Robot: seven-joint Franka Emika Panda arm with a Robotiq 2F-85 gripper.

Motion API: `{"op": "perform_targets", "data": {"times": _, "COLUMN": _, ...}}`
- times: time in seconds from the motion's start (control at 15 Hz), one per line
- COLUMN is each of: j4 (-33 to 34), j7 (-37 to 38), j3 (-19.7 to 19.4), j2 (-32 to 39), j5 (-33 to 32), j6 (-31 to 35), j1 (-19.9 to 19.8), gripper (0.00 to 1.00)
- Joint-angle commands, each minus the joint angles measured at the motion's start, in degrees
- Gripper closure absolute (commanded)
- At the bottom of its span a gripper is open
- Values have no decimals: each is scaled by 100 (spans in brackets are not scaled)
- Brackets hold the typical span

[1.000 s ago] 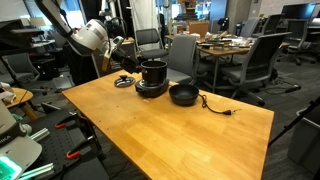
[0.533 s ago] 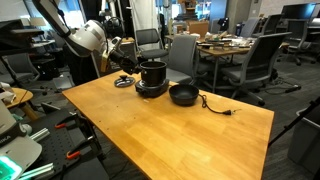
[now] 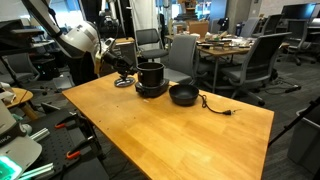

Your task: Take the blocks out of the bowl, put them in the pot, pick the pot and put it on the stove then cover it with the lid

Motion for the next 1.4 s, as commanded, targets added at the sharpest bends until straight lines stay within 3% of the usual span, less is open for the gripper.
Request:
{"op": "perform_targets", "data": {"times": 0.0, "j4": -194, "j7": 266, "j3": 86, "j2": -343, "j5": -346, "j6": 22, "j1": 113, "gripper": 90}}
{"op": "perform_targets", "data": {"times": 0.4, "j4": -42, "j7": 489, "j3": 45, "j2": -124, "j5": -734, "j6": -69, "j1": 80, "gripper": 90}}
{"op": "perform_targets", "data": {"times": 1.2, "j4": 46, "j7": 623, "j3": -39, "j2": 3, "j5": -820, "j6": -97, "j1": 27, "gripper": 91}}
{"op": "perform_targets", "data": {"times": 1.27, "j4": 46, "j7": 599, "j3": -34, "j2": -1, "j5": -777, "j6": -107, "j1": 28, "gripper": 74}}
{"op": "perform_targets", "data": {"times": 1.33, "j4": 45, "j7": 517, "j3": -22, "j2": -27, "j5": -672, "j6": -142, "j1": 32, "gripper": 64}}
